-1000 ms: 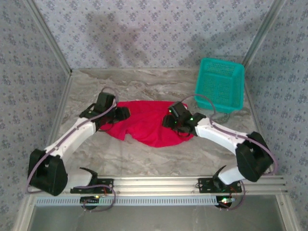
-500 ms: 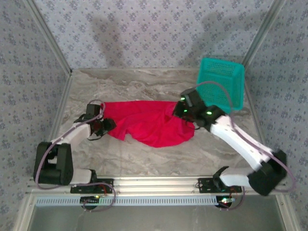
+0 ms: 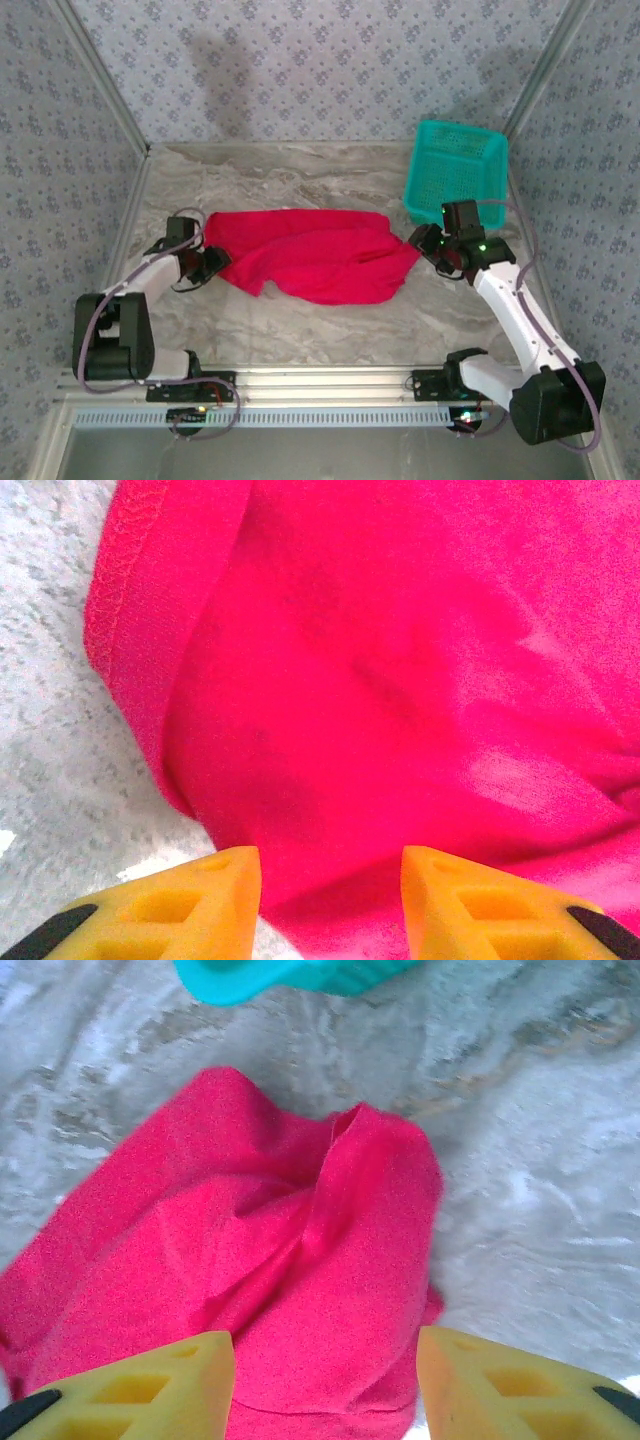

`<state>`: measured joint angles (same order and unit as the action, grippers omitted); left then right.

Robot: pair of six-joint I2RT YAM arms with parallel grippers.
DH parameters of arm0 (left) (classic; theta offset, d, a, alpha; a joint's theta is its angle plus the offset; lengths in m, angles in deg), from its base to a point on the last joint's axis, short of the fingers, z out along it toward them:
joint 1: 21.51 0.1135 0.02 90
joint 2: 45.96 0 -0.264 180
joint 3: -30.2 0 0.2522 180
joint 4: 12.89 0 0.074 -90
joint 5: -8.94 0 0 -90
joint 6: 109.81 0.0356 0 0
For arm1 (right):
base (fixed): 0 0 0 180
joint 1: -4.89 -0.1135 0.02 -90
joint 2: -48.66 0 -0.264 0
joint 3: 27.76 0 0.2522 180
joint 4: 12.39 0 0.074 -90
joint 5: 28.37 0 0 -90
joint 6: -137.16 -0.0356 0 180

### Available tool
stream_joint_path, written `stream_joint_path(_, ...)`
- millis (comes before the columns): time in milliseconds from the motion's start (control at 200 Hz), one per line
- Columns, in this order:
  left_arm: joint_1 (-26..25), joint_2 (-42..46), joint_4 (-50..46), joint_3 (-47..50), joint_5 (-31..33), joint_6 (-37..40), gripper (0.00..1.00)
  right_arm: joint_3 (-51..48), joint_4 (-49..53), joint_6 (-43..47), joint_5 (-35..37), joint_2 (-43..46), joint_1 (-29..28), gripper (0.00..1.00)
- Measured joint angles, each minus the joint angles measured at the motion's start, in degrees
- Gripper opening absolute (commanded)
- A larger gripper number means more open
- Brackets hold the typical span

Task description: Fold the inside-out t-shirt

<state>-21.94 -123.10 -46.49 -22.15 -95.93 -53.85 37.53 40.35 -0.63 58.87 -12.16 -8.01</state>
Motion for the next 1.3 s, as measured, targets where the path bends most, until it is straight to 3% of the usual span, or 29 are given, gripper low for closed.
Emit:
stream_joint_path(120,-0.9,4.7,-2.0,-1.2,0.8,0.2,0.41,1.2,0.3,0.5,6.6,-0.1,-8.0,0.48)
stream_joint_path(240,-2.5,6.5,-2.4,-2.6,1.0,0.2,0.41,3.6,-1.1,2.0,9.1,-4.8,-14.6,0.47)
stream_joint_path(550,-5.3,6.5,-2.7,-2.9,1.2,0.0,0.4,6.4,-4.1,8.5,11.1,-24.1,-15.7,0.45)
stream_joint_path(620,-5.4,6.5,-2.7,-2.9,1.2,0.0,0.39,7.9,-5.0,9.5,11.1,-27.2,-15.3,0.35)
stream_joint_path(715,-5.6,6.5,-2.7,-2.7,1.2,-0.1,0.39,11.1,-5.8,11.6,11.4,-30.8,-14.9,0.0)
stream_joint_path(890,-6.0,6.2,-2.7,-2.6,1.2,0.0,0.39,19.6,-4.0,14.1,12.5,-33.9,-15.3,0.0)
stream_joint_path(1089,-6.0,5.7,-2.6,-2.6,1.2,0.0,0.39,27.3,2.4,15.4,13.3,-29.1,-17.7,0.0)
stream_joint_path(1269,-6.5,4.8,-2.4,-2.6,1.2,-0.1,0.39,38.6,9.2,15.5,9.4,-26.2,-17.2,0.0)
stream_joint_path(1299,-6.8,4.6,-2.3,-2.6,1.2,-0.1,0.39,39.9,9.4,15.5,8.2,-26.6,-16.5,0.1)
